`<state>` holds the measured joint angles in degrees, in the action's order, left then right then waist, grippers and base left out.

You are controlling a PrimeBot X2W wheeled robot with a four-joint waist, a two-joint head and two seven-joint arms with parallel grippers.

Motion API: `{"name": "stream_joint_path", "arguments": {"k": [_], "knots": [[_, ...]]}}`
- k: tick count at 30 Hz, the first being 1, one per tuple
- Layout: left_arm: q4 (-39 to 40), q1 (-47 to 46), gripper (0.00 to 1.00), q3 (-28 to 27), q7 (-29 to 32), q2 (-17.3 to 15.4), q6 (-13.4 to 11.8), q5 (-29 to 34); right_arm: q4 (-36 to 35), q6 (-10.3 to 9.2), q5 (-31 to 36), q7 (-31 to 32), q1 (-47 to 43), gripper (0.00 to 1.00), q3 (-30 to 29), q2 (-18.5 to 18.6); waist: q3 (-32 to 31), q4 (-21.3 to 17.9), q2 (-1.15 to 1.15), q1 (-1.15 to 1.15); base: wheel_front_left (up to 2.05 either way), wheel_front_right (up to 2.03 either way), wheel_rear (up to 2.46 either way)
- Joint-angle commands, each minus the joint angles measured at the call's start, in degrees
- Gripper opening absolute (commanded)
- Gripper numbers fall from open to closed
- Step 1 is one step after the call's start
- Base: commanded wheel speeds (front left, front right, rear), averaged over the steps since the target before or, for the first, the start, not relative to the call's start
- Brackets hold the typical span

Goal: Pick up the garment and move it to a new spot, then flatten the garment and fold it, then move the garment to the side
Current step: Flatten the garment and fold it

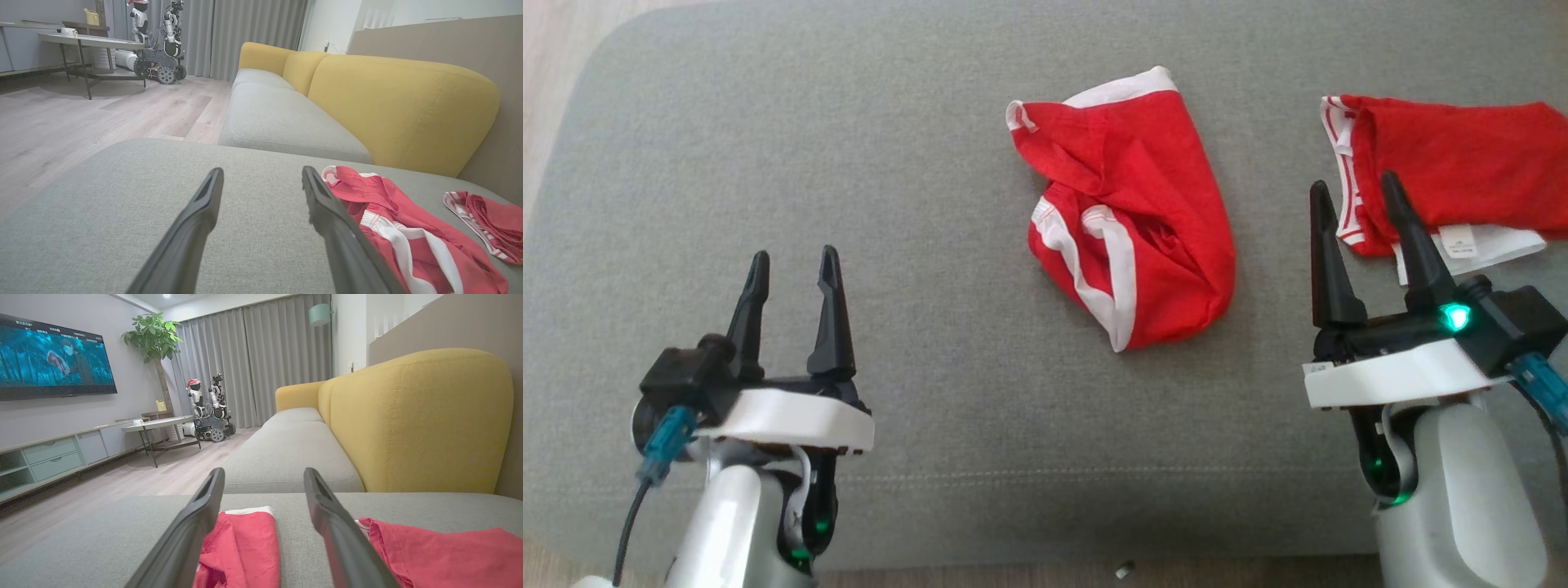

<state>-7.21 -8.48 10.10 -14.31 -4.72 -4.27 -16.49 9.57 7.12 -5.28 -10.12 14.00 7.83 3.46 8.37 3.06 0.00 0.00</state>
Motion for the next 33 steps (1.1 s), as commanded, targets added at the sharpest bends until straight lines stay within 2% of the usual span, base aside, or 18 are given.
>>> {"name": "stream_joint_path", "arguments": {"k": [1,7,13,19,33], "knots": [[2.3,-1.4,1.0,-2.8,-0.7,-0.1,0.7,0.9,-1.6,0.36,1.0,0.2,0.8,1.0,1.4,-0.6,0.3,0.3,0.0,0.0,0.0,0.0,0.0],[1.4,-1.9,1.0,-3.9,-0.7,1.3,3.1,2.4,0.9,0.36,1.8,3.5,3.8,1.0,4.2,0.3,1.6,2.4,0.0,0.0,0.0,0.0,0.0],[0.5,-2.6,1.0,-3.0,-0.7,1.8,3.9,2.5,8.4,0.36,0.7,8.9,10.8,1.0,6.8,2.3,3.9,5.8,0.0,0.0,0.0,0.0,0.0],[0.0,-3.4,1.0,-0.4,-0.7,1.8,2.9,0.2,18.3,0.36,-0.5,12.3,18.8,1.0,5.9,4.4,6.3,9.2,0.0,0.0,0.0,0.0,0.0],[0.3,-5.6,1.0,3.8,-0.7,1.8,1.1,-2.5,34.9,0.36,-4.8,13.5,30.6,1.0,7.8,6.3,10.4,14.0,0.0,0.0,0.0,0.0,0.0]]}}
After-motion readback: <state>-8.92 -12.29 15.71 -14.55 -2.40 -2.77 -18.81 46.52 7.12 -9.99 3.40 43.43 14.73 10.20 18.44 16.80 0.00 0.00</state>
